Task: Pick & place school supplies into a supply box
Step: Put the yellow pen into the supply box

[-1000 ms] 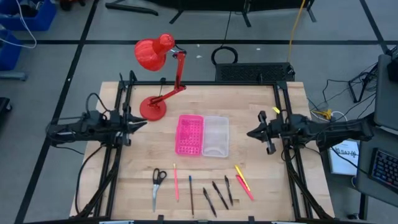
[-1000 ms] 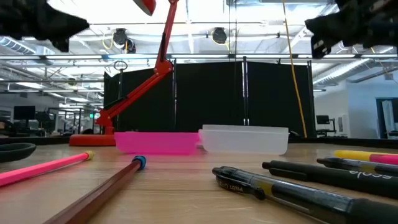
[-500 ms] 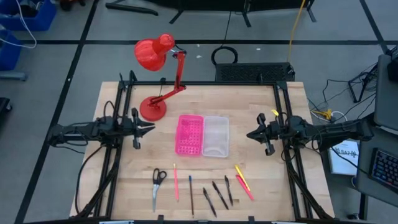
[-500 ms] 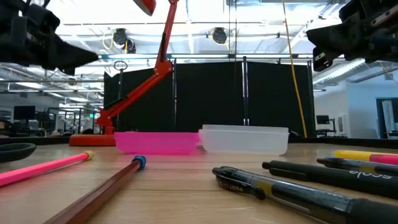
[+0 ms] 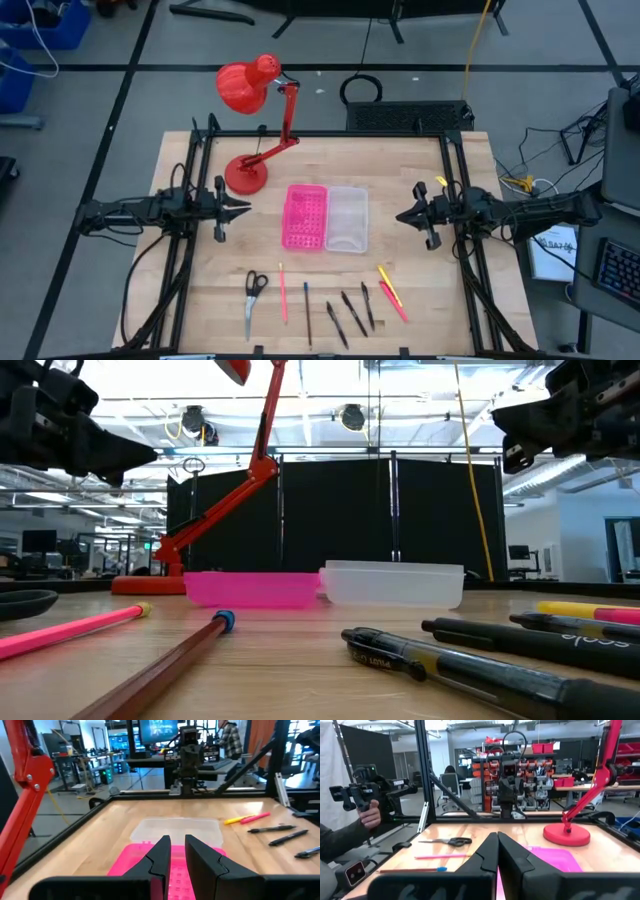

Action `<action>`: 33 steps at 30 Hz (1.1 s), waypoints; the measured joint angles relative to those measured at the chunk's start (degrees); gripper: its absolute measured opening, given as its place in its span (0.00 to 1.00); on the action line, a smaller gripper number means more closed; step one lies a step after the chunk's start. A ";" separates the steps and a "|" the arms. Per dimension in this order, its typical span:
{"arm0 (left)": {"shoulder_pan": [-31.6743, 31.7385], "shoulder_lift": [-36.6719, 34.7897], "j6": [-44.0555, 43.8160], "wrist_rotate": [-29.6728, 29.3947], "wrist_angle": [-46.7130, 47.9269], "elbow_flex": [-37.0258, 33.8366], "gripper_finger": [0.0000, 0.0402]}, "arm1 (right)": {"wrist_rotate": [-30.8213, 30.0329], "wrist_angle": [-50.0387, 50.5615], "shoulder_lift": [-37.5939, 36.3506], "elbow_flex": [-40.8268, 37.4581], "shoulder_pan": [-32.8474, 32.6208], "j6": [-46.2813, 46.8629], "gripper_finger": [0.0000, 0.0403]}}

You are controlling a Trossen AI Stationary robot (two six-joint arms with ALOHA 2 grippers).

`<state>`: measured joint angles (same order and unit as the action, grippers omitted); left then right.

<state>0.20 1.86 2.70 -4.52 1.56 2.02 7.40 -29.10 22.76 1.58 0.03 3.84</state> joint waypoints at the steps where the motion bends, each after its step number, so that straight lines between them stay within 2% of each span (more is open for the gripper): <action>1: 0.01 0.01 0.02 -0.03 -0.24 -0.02 0.16 | 0.06 0.00 0.00 -0.02 0.00 0.00 0.00; 13: 0.01 0.01 -1.37 -0.06 -2.25 -0.11 0.16 | 0.19 -1.54 0.02 -0.08 0.00 -0.02 0.00; 18: 0.01 0.01 -1.31 -2.87 -3.18 -0.11 0.16 | 0.08 -1.53 0.02 -0.09 0.00 -0.02 0.00; 23: 0.01 0.01 -1.53 -3.00 -3.29 -0.09 0.16 | -0.18 -2.27 0.06 -0.09 0.00 -0.78 0.00; 25: 0.01 0.01 -1.76 -3.03 -3.31 -0.09 0.16 | -2.68 -5.50 0.07 -0.09 -0.04 -1.31 0.00; 28: 0.03 0.01 -1.60 -3.05 -4.99 -0.09 0.16 | -9.83 -9.94 -0.10 1.96 -0.03 0.97 0.00; 31: 0.03 0.01 0.40 -3.07 -6.35 -0.07 0.16 | -11.14 4.44 1.22 9.57 -0.80 0.72 0.00; 33: 0.05 0.00 2.08 -3.07 -7.42 -0.07 0.16 | -15.31 15.03 3.77 16.86 -2.36 0.10 0.00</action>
<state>0.25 1.86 4.78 -7.60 -5.86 1.96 -7.90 -14.07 26.53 18.44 -2.32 3.93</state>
